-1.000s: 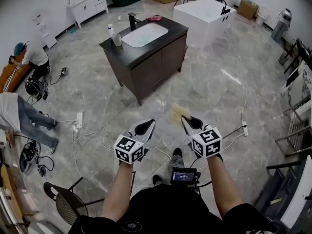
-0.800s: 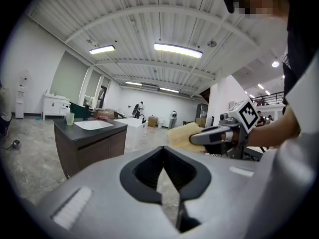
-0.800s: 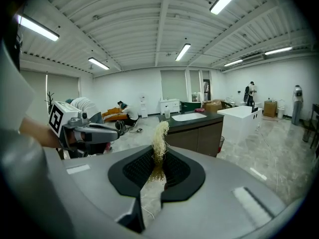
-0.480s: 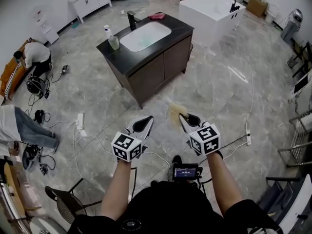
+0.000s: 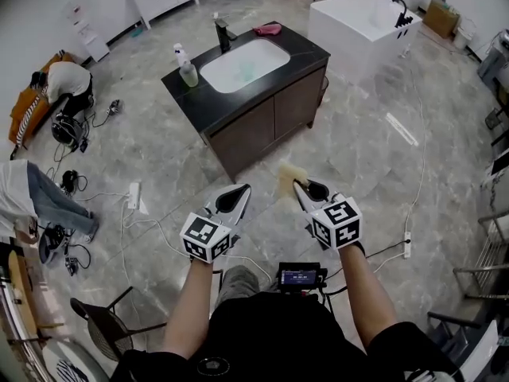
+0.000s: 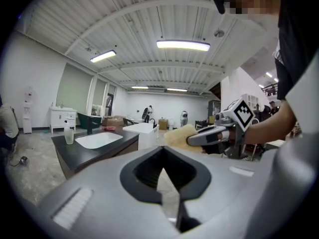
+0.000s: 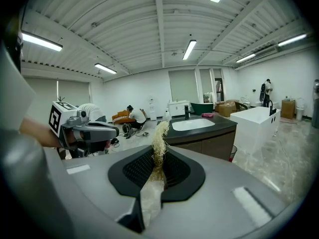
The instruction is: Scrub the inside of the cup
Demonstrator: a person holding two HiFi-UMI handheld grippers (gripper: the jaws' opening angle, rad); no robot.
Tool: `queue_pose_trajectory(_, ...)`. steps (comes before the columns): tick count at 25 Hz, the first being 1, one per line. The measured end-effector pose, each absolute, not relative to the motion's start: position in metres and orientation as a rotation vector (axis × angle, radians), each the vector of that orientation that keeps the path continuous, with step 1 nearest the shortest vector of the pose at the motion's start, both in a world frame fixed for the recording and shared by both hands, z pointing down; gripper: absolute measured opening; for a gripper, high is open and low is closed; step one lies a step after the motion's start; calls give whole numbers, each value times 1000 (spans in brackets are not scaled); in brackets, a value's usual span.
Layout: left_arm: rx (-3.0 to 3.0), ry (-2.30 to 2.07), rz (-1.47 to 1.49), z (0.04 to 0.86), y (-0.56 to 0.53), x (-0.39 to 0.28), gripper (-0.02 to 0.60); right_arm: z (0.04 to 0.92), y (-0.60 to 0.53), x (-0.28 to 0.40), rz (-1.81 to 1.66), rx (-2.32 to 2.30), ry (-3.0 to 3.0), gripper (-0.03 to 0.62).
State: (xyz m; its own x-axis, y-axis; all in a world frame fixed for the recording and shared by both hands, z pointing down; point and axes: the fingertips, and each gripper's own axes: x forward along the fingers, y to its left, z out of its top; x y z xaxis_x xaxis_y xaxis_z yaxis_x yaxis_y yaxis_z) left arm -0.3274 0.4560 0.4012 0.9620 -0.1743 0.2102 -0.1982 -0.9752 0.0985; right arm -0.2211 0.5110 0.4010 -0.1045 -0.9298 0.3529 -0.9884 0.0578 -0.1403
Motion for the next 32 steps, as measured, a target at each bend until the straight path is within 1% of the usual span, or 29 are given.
queue_pose_trajectory(9, 3020, -284, 298, 416, 387, -289, -2, 420, 452, -182, 529, 1984, -2116, 44)
queue_pose_trajectory(17, 3049, -179, 282, 412, 292, -240, -3, 406, 358, -136, 512, 2057, -2041, 44)
queue_pose_trajectory(24, 3054, -100, 274, 404, 226, -221, -2, 401, 299, -127, 534, 2090, -1996, 44)
queue_pose_trajectory(32, 3028, -74, 279, 415, 188, -204, 0, 418, 267, -115, 582, 2090, -1961, 44)
